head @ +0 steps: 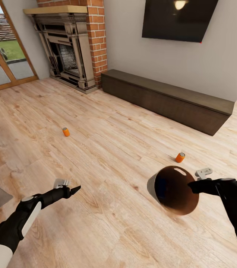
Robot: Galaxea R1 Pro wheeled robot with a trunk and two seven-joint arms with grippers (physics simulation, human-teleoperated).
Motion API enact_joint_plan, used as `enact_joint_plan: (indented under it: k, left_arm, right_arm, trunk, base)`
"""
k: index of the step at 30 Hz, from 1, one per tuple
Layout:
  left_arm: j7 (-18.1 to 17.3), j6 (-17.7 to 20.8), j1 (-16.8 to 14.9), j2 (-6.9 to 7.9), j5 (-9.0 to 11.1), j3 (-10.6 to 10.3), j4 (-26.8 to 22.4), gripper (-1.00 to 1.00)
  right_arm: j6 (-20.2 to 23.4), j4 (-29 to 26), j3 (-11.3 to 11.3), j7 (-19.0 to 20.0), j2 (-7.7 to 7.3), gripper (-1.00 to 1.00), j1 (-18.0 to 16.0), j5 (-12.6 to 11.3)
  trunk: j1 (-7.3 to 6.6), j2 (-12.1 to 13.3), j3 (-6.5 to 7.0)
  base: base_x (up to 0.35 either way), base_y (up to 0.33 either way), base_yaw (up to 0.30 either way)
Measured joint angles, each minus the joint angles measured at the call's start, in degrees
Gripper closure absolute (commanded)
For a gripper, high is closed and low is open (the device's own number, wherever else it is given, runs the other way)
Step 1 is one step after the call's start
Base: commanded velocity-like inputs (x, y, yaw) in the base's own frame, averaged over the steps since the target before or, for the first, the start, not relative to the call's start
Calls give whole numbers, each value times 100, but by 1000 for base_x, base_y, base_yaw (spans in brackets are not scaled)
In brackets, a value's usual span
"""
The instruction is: Put the three can of soda from the living room inside the tash can in the kitchen.
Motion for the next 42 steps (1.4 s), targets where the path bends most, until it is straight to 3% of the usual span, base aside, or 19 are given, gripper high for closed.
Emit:
enact_joint_plan:
  k: [2,5,8,11,16,29,42]
  left_arm:
    - [11,-15,19,-4,-13,-2,15,-100]
    - [28,-30,36,-12,-13,-2,28,-100]
    - [42,-40,74,-32,-14,-3,33,-100]
    - [56,-128,149,-63,-9,1,39,-100]
    - [72,-285,192,-80,-1,4,44,-100]
    - [69,-365,207,-86,35,22,306,-100]
    - [69,-380,208,-86,32,31,327,-100]
  right_arm:
    - [-242,37,-100,23,15,100,34,-206]
    - [-862,129,-181,5,51,100,101,-110]
    - [-995,157,-197,-6,165,100,119,-195]
    - [-1095,169,-225,-38,372,100,129,-203]
    - [-1136,174,-261,-51,508,100,135,-171]
    - [-1167,165,-382,-30,534,100,137,-360]
    - [-1177,153,-385,-37,541,100,137,-363]
  trunk:
    - [0,0,0]
    - [0,0,-1]
    - [0,0,-1]
    - [0,0,2]
    - [0,0,16]
    - [0,0,75]
    - [0,0,143]
  base:
    - [0,0,0]
    - [0,0,0]
    - [0,0,0]
    - [0,0,0]
    - [0,0,-85]
    - [10,0,-210]
    - [7,0,-229]
